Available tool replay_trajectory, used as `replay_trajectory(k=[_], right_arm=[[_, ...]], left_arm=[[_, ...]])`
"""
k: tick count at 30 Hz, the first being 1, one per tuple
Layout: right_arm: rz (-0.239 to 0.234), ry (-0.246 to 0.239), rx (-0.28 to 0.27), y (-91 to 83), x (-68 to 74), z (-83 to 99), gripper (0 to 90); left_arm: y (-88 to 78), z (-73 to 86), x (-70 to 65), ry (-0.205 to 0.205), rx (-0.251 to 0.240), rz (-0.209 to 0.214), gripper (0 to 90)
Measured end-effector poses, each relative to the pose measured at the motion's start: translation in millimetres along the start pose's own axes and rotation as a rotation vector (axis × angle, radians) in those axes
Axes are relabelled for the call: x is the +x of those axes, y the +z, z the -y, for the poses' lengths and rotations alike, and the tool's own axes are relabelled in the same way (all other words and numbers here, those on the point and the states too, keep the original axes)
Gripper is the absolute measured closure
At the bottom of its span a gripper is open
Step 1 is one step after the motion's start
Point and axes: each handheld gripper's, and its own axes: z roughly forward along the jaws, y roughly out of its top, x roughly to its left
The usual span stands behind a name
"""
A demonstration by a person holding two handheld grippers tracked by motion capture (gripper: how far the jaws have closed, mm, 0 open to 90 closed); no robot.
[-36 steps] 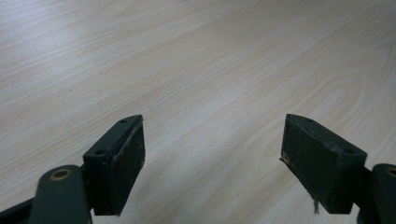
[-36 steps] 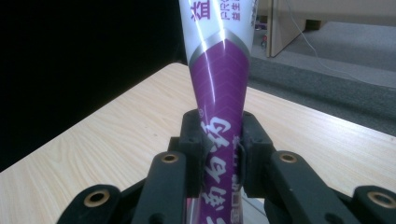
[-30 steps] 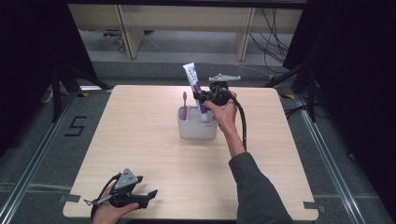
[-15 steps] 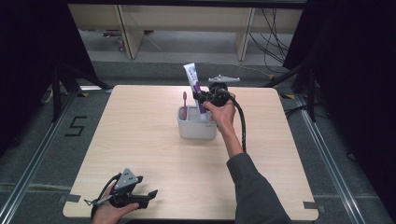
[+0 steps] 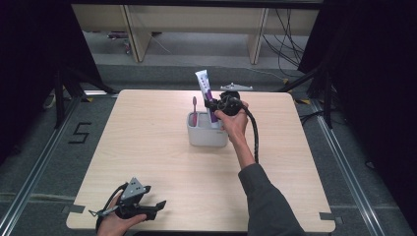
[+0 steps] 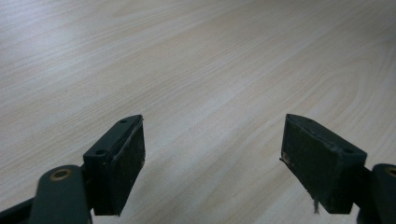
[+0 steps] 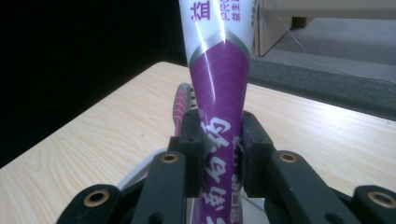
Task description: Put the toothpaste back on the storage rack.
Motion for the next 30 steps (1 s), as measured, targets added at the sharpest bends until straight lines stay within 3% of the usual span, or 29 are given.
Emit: replay_trajectory(k=[6, 7, 9, 14, 16, 20, 21, 22, 24, 30], right_arm=[[0.006, -0.013, 0.017, 3.8, 1.7, 2.8, 75.1], [0.006, 0.005, 0.024, 3.8, 3.0, 3.5, 75.0], [0.015, -0.018, 0.025, 5.2, 1.5, 5.1, 75.0], [0.018, 0.006, 0.052, 8.0, 0.5, 10.8, 74.8], [0.022, -0.015, 0.060, 8.5, -1.1, 12.4, 74.7], [0.032, -0.009, 0.070, 7.0, 0.0, 15.3, 74.7], [0.038, -0.038, 0.074, 6.9, -1.5, 15.5, 74.6], [0.041, -0.022, 0.086, 6.9, 0.2, 16.4, 74.6], [0.043, -0.046, 0.094, 7.3, -1.2, 17.4, 74.6], [0.050, -0.068, 0.135, 3.9, 1.1, 20.7, 74.6]], left_arm=[[0.0, 0.2, -0.1, -0.003, -0.002, -0.002, 21.3], [-0.3, 0.2, -0.3, 0.000, -0.001, -0.005, 21.4], [-0.9, 0.0, -0.3, 0.004, 0.003, -0.004, 21.4], [-1.0, -0.1, -0.2, 0.004, 0.005, 0.002, 21.4], [-0.7, 0.0, -0.6, 0.001, 0.004, 0.003, 21.4], [0.1, 0.0, -0.7, 0.004, 0.005, -0.003, 21.4], [0.3, 0.0, -1.0, 0.002, 0.003, 0.001, 21.4], [1.5, 0.2, -2.5, -0.017, -0.013, 0.004, 21.3], [0.3, 0.1, -1.0, 0.008, 0.000, 0.003, 21.3], [-0.6, 0.4, -0.9, 0.000, 0.005, 0.005, 21.4]])
